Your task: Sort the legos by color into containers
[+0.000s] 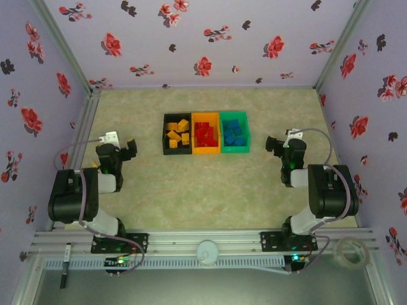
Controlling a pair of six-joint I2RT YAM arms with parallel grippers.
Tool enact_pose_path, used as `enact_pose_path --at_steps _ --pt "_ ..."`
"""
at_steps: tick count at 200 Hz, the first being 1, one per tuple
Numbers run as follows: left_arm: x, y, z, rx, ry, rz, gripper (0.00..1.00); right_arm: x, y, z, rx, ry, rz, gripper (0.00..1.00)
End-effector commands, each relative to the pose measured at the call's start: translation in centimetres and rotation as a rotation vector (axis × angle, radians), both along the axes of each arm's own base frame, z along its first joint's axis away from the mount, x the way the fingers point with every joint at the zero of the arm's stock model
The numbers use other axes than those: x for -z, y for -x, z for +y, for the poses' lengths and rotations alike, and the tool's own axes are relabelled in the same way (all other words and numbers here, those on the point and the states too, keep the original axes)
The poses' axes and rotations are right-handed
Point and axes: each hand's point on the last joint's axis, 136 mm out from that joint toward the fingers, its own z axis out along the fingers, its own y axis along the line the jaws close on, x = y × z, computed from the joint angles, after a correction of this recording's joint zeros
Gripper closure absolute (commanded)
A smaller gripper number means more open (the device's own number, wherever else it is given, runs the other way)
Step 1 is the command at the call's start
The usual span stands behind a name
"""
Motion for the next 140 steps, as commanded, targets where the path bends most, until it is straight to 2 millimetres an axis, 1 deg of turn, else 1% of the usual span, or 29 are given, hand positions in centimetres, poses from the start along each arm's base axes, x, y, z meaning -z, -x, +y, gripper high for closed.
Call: enact_pose_path --at_steps 1,102,140 --pt "-0.69 -0.32 -0.01 0.001 -0.029 -0.019 0.00 -0.19 0.07 -0.20 -0.004 0.013 -0.018 0.00" --pt "-0.74 -0.33 0.02 0.000 -0.029 -0.021 0.00 0.00 -0.08 0.02 -0.016 0.014 -0.006 0.00" --pt "-0.75 -0.33 0.05 -0.001 -0.029 -0.021 0.00 -0.24 -0.01 0.02 -0.016 0.015 -0.016 0.00"
